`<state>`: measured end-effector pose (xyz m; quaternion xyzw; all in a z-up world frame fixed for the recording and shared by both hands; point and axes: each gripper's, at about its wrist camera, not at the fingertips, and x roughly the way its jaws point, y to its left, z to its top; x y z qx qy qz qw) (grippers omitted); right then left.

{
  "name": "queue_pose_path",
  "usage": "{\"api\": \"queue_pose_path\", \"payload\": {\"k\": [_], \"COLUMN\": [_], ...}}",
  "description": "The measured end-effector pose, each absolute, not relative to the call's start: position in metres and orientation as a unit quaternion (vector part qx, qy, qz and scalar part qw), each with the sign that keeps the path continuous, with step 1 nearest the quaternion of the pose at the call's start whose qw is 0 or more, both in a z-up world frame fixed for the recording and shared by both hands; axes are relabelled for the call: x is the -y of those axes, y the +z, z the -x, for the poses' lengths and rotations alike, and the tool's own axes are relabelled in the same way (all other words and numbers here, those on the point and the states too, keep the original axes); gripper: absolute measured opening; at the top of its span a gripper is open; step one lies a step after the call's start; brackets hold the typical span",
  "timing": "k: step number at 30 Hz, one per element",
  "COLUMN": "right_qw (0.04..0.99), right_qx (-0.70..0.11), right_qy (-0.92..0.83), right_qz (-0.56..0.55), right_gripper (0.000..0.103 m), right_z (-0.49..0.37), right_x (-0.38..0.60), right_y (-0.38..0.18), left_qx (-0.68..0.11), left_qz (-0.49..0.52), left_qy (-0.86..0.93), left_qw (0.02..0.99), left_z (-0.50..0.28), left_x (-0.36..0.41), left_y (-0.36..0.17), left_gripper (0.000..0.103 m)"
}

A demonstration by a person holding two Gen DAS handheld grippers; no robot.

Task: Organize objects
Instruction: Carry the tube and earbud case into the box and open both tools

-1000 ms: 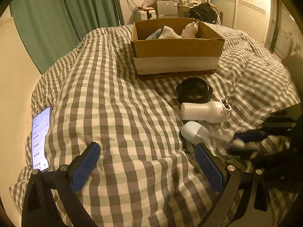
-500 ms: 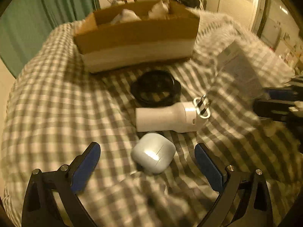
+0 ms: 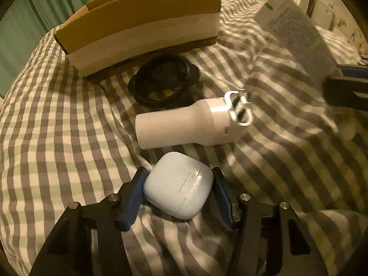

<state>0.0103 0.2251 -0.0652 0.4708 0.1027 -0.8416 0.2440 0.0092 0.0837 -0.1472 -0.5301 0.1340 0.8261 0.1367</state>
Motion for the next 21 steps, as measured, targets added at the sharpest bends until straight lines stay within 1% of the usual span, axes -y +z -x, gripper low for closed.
{"api": "queue_pose_path", "payload": {"k": [8,13,17,21], "right_qw": [0.24,0.237,0.237,0.233], "right_qx": [-0.105,-0.115,-0.124,-0.127], "right_qy": [-0.848,-0.855,-0.863,-0.874], "right_qz": [-0.461,-0.448,-0.429,-0.407], "right_gripper": [0.017,0.017,0.017,0.017], "right_z": [-0.021,-0.031,-0.031,-0.02], "right_x": [-0.221,-0.215,-0.209,-0.205], "right_y": [-0.047,-0.028,-0.004,0.026], "left_qx": [-0.101,-0.108,-0.082,-0.081], "left_qz": [0.509,0.471,0.449,0.409], "left_qy": [0.84,0.859,0.872,0.893], "left_qw": [0.159,0.167,0.176,0.168], "left_z": [-0.034,-0.046,-0.028,-0.003], "left_x": [-0.07,-0.071,-0.063,-0.056], "left_y": [-0.101,-0.059,-0.022,0.021], "left_gripper": [0.058,0.058,0.058,0.058]}}
